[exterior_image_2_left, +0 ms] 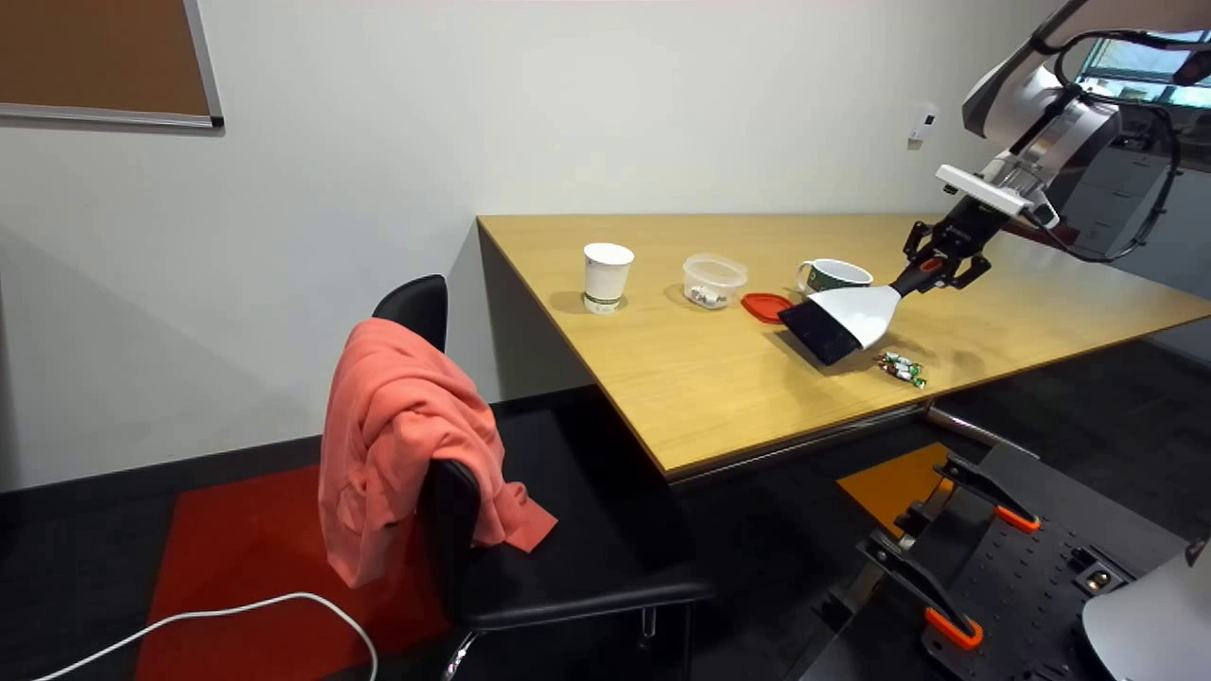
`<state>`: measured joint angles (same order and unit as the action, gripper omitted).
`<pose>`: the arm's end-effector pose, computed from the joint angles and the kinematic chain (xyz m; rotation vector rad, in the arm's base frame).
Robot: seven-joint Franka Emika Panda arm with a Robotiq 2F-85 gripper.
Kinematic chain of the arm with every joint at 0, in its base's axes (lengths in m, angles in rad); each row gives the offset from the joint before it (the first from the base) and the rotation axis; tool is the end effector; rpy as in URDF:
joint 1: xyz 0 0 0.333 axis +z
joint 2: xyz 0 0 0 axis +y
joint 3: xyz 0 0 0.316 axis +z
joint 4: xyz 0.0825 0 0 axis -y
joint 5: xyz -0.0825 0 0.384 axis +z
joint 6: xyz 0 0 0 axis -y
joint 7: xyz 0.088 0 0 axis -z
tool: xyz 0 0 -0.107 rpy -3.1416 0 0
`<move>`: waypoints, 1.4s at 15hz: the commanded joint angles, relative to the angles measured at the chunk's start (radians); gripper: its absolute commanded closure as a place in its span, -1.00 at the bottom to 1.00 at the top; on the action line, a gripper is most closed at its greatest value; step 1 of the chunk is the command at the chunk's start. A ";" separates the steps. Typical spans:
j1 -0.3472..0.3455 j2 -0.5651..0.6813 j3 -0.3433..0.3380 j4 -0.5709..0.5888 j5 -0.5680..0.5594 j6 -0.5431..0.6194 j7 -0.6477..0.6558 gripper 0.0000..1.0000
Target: Use the hand broom to sweep the sweets to the right
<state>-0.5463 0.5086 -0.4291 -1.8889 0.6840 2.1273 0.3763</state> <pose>0.3768 -0.4851 0.2426 -1.7743 2.1286 0.1082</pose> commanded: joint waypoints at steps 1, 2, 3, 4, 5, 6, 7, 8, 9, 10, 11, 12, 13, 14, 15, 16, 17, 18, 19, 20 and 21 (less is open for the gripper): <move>-0.015 0.007 0.012 0.011 -0.008 0.010 0.005 0.72; -0.018 0.014 0.013 0.016 -0.008 0.012 0.006 0.22; -0.019 0.018 0.014 0.016 -0.008 0.012 0.006 0.22; -0.019 0.021 0.014 0.016 -0.008 0.012 0.006 0.22; -0.019 0.022 0.015 0.016 -0.008 0.012 0.006 0.22; -0.018 0.022 0.015 0.016 -0.008 0.012 0.006 0.22; -0.019 0.022 0.015 0.016 -0.008 0.012 0.006 0.22; -0.019 0.022 0.015 0.016 -0.008 0.012 0.006 0.72; -0.013 0.019 0.016 0.009 0.003 0.026 0.024 0.72; -0.008 0.015 0.012 0.005 0.006 0.038 0.044 0.72; -0.002 0.014 0.005 0.002 -0.001 0.052 0.060 0.72; 0.003 0.015 -0.002 0.002 -0.011 0.065 0.080 0.72; 0.007 0.017 -0.008 0.001 -0.019 0.088 0.097 0.72; 0.010 0.021 -0.016 0.003 -0.032 0.110 0.120 0.72; 0.011 0.025 -0.021 0.003 -0.045 0.134 0.140 0.72; 0.011 0.031 -0.028 0.005 -0.058 0.154 0.164 0.72; 0.007 0.039 -0.036 0.012 -0.074 0.168 0.188 0.72; 0.003 0.046 -0.043 0.016 -0.087 0.181 0.213 0.72; -0.004 0.057 -0.050 0.024 -0.097 0.189 0.235 0.72; -0.012 0.066 -0.058 0.032 -0.111 0.192 0.258 0.72; -0.021 0.079 -0.066 0.040 -0.120 0.204 0.279 0.72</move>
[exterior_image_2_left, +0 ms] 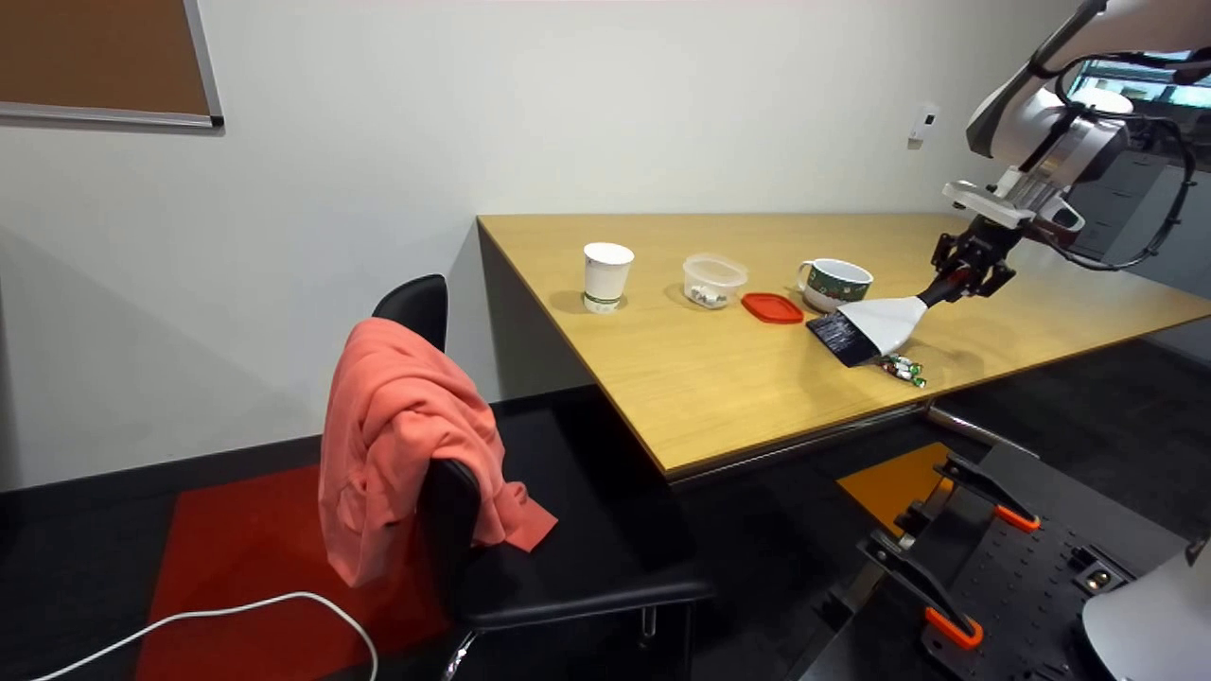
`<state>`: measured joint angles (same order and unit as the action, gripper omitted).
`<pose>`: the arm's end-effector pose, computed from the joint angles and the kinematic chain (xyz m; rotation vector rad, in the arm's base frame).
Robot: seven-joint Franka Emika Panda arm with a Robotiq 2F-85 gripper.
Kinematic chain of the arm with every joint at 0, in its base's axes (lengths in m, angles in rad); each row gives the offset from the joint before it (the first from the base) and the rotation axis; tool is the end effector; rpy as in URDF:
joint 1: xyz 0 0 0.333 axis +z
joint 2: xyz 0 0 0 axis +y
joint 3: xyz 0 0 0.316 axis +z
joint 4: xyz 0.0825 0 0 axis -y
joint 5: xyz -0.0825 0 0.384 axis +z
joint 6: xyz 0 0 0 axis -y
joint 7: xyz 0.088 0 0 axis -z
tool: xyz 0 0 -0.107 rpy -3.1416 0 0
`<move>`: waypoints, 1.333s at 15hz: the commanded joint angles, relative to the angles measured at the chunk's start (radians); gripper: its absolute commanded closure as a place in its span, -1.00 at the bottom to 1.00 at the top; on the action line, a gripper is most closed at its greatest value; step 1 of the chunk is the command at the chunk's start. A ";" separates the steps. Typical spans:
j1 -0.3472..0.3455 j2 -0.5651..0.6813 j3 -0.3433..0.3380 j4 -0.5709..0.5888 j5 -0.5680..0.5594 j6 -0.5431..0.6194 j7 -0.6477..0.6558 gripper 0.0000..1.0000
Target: Use the hand broom to sweep the sweets to the right
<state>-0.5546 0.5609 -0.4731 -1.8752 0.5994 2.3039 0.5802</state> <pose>0.3500 -0.5258 0.2347 -1.6356 2.4593 -0.0139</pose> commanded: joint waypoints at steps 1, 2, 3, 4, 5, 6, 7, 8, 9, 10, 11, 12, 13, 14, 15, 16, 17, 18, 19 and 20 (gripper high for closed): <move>-0.020 0.037 -0.029 0.033 -0.045 0.035 0.096 0.72; -0.032 0.050 -0.035 0.046 -0.047 0.037 0.116 0.72; -0.045 0.061 -0.038 0.058 -0.054 0.040 0.134 0.72; -0.060 0.072 -0.039 0.072 -0.058 0.043 0.153 0.72; -0.076 0.083 -0.038 0.087 -0.060 0.044 0.168 0.72; -0.091 0.093 -0.037 0.103 -0.061 0.047 0.184 0.72; -0.108 0.101 -0.033 0.119 -0.061 0.048 0.199 0.72; -0.123 0.107 -0.030 0.135 -0.062 0.046 0.212 0.72; -0.139 0.112 -0.026 0.152 -0.059 0.043 0.226 0.72; -0.152 0.118 -0.023 0.168 -0.060 0.041 0.239 0.72; -0.163 0.120 -0.020 0.180 -0.061 0.041 0.248 0.72; -0.172 0.119 -0.017 0.190 -0.064 0.037 0.261 0.72; -0.182 0.118 -0.010 0.201 -0.066 0.022 0.268 0.72; -0.193 0.112 0.000 0.210 -0.067 -0.004 0.267 0.72; -0.205 0.104 0.014 0.217 -0.062 -0.032 0.259 0.72; -0.217 0.093 0.029 0.223 -0.059 -0.074 0.250 0.72; -0.225 0.087 0.041 0.229 -0.056 -0.108 0.249 0.72; -0.234 0.077 0.055 0.236 -0.050 -0.157 0.248 0.72; -0.239 0.070 0.065 0.242 -0.048 -0.201 0.251 0.72; -0.241 0.062 0.074 0.247 -0.045 -0.250 0.261 0.72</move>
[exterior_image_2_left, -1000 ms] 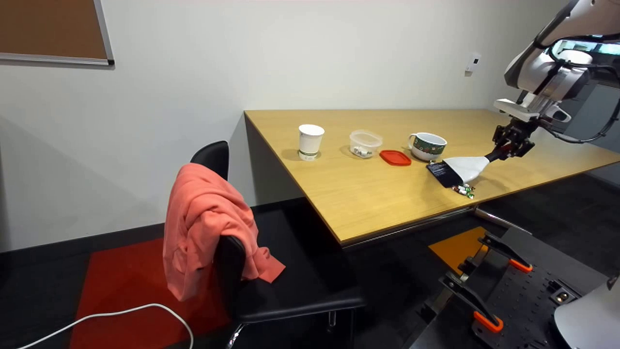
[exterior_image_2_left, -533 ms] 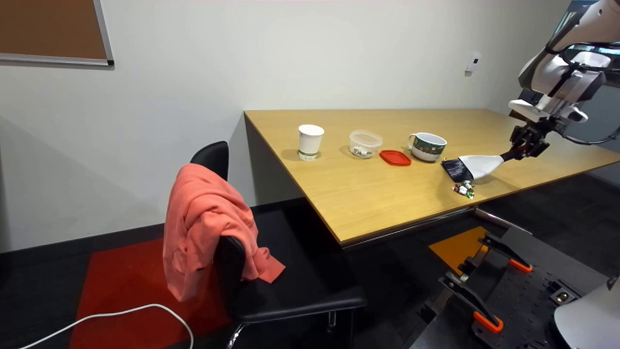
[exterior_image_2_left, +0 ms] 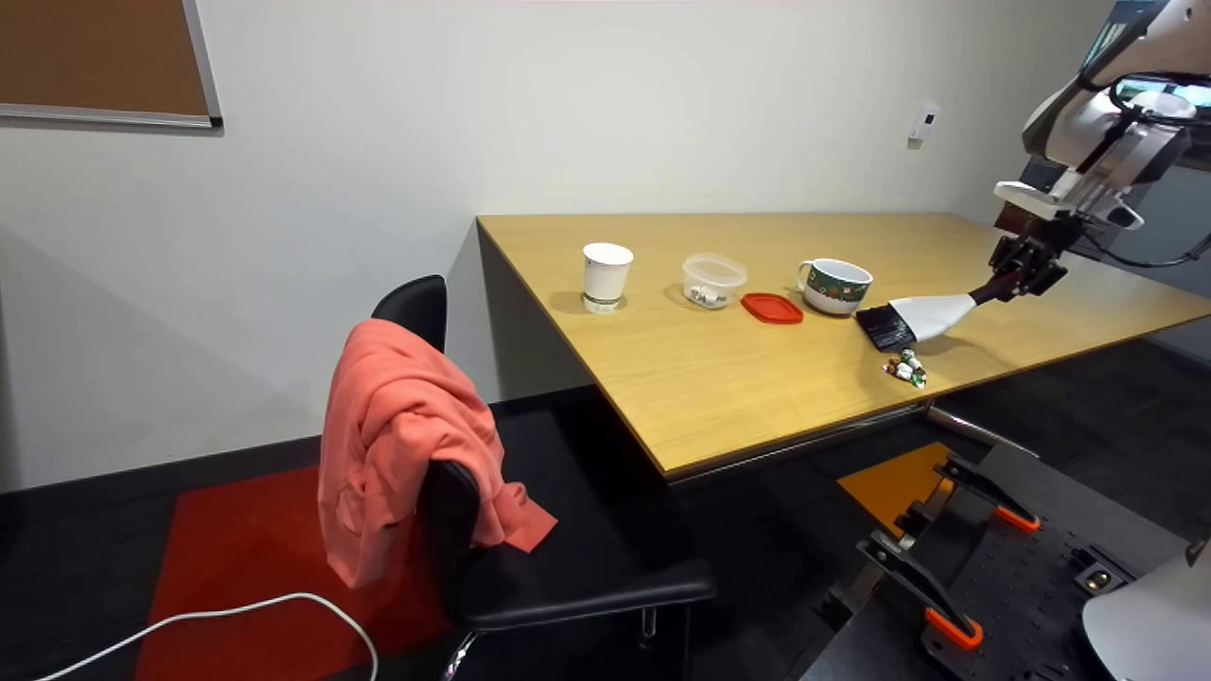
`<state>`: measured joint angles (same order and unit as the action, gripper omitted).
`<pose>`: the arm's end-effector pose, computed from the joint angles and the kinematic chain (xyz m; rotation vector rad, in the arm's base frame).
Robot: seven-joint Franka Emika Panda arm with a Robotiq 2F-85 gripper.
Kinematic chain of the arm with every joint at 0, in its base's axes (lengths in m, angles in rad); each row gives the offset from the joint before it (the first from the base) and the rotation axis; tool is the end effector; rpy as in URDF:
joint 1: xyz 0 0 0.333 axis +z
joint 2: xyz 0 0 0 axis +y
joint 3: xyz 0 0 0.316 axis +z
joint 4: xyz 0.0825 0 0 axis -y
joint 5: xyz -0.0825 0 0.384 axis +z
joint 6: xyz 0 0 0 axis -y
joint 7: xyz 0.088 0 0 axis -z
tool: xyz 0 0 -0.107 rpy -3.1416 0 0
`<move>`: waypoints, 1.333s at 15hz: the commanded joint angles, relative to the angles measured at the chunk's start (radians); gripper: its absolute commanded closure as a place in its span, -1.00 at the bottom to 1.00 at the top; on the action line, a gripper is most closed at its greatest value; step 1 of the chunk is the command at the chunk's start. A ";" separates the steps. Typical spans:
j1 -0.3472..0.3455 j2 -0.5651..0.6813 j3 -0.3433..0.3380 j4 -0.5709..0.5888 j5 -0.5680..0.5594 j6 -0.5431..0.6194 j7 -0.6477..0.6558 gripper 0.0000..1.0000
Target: Use the hand broom to sweep the sweets to the right
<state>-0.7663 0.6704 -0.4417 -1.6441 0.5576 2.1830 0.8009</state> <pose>0.2932 -0.6150 0.2473 -1.2539 2.6841 0.0086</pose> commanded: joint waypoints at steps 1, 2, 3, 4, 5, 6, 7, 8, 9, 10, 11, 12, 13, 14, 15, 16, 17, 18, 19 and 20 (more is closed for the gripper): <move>-0.032 -0.055 0.051 0.020 0.000 -0.172 0.045 0.72; -0.032 -0.064 0.060 0.018 0.003 -0.211 0.047 0.72; -0.028 -0.073 0.066 0.016 0.006 -0.236 0.043 0.72; -0.026 -0.084 0.076 0.010 0.011 -0.262 0.027 0.72; -0.020 -0.092 0.081 0.006 0.012 -0.281 0.025 0.72; -0.013 -0.099 0.087 0.000 0.008 -0.298 0.021 0.72; -0.007 -0.103 0.093 -0.002 0.004 -0.313 0.013 0.72; 0.005 -0.111 0.097 -0.015 -0.006 -0.320 0.006 0.72; 0.016 -0.112 0.100 -0.023 -0.017 -0.324 -0.001 0.72; 0.029 -0.114 0.101 -0.033 -0.032 -0.326 -0.011 0.72; 0.043 -0.117 0.100 -0.047 -0.047 -0.322 -0.023 0.72; 0.060 -0.118 0.098 -0.063 -0.069 -0.309 -0.041 0.72; 0.075 -0.117 0.094 -0.076 -0.091 -0.295 -0.065 0.72; 0.092 -0.117 0.089 -0.091 -0.117 -0.279 -0.092 0.72; 0.106 -0.114 0.083 -0.101 -0.147 -0.268 -0.121 0.72; 0.118 -0.108 0.076 -0.110 -0.176 -0.241 -0.151 0.72; 0.126 -0.103 0.071 -0.119 -0.197 -0.218 -0.178 0.72; 0.135 -0.101 0.064 -0.130 -0.218 -0.177 -0.205 0.72; 0.136 -0.098 0.063 -0.137 -0.227 -0.154 -0.237 0.72; 0.129 -0.066 0.068 -0.092 -0.194 -0.199 -0.187 0.22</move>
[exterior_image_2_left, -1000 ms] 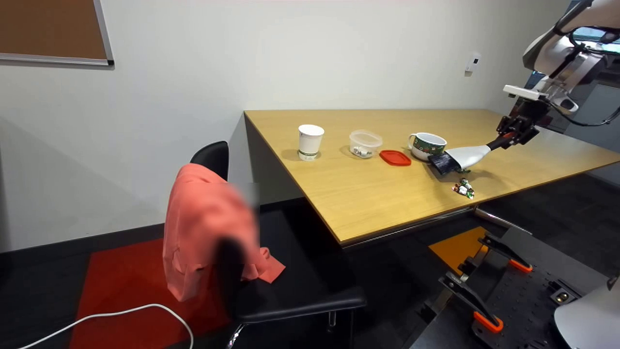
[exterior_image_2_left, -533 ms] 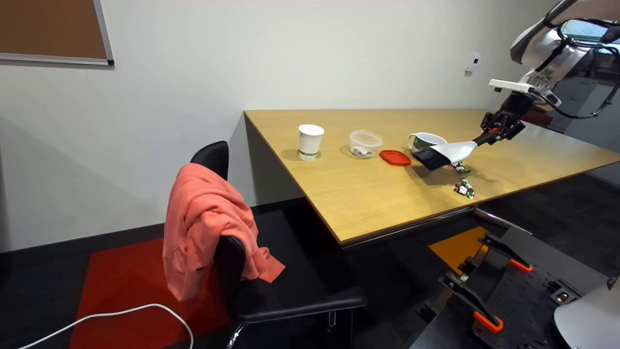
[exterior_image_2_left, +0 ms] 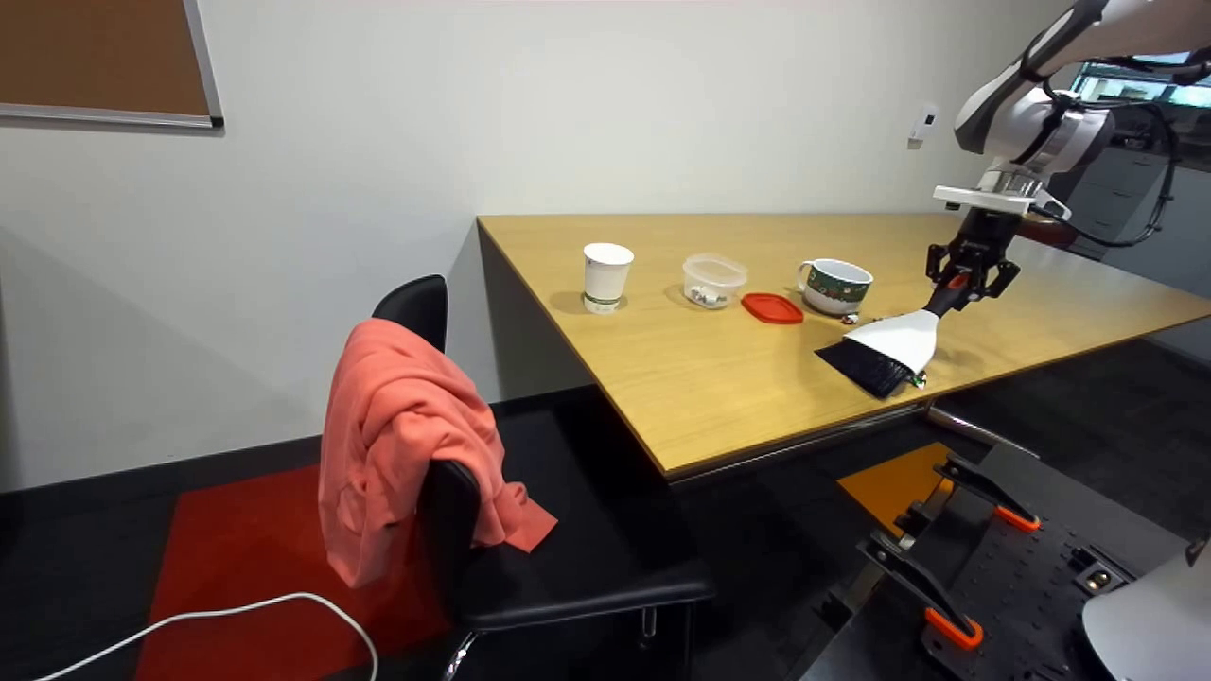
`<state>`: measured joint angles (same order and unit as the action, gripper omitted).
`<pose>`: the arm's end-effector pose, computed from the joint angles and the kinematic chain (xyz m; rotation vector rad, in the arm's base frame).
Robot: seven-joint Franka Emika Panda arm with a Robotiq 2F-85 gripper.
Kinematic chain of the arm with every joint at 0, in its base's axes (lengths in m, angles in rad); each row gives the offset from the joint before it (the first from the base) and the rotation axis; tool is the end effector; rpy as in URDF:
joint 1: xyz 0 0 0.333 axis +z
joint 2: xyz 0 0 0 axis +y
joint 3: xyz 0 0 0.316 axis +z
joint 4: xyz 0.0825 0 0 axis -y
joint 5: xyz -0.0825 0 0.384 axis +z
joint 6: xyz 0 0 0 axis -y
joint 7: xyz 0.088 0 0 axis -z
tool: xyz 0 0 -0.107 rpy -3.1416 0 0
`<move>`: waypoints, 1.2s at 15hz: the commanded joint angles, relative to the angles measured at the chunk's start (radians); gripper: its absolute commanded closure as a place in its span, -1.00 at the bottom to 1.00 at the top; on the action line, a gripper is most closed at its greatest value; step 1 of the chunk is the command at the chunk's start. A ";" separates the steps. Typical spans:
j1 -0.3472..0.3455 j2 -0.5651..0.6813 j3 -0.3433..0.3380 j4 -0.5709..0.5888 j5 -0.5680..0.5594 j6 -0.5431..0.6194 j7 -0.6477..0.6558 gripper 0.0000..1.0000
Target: Use the hand broom to sweep the sweets to the right
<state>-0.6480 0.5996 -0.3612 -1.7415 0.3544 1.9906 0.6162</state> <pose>0.3677 -0.5134 0.2283 -1.8524 2.3183 0.4086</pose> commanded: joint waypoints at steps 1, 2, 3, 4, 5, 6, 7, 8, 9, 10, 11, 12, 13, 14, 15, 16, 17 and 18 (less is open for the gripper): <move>0.013 0.006 -0.015 -0.001 0.005 0.011 -0.024 0.22; 0.013 0.006 -0.016 -0.005 0.003 0.017 -0.034 0.22; 0.013 0.006 -0.017 -0.005 0.002 0.018 -0.042 0.22; 0.013 0.006 -0.018 -0.005 0.002 0.018 -0.045 0.22; 0.013 0.005 -0.018 -0.005 0.002 0.018 -0.045 0.22; 0.013 0.005 -0.018 -0.005 0.002 0.018 -0.045 0.22; 0.013 0.006 -0.018 -0.005 0.002 0.018 -0.045 0.72; 0.011 0.008 -0.017 -0.010 0.000 0.048 -0.065 0.72; 0.010 0.012 -0.018 -0.010 -0.006 0.061 -0.078 0.72; 0.006 0.019 -0.019 -0.007 -0.008 0.077 -0.092 0.72; 0.004 0.024 -0.018 -0.007 -0.009 0.096 -0.111 0.72; 0.001 0.029 -0.019 -0.009 -0.012 0.120 -0.139 0.72; -0.002 0.035 -0.021 -0.006 -0.016 0.135 -0.161 0.72; -0.006 0.040 -0.023 -0.003 -0.021 0.148 -0.183 0.72; -0.009 0.043 -0.025 -0.001 -0.024 0.160 -0.203 0.72; -0.013 0.047 -0.030 0.002 -0.028 0.171 -0.219 0.72; -0.017 0.049 -0.034 0.005 -0.032 0.182 -0.233 0.72; -0.020 0.052 -0.041 0.012 -0.040 0.196 -0.243 0.72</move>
<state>-0.6585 0.6484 -0.3877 -1.7489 0.3443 2.1582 0.4131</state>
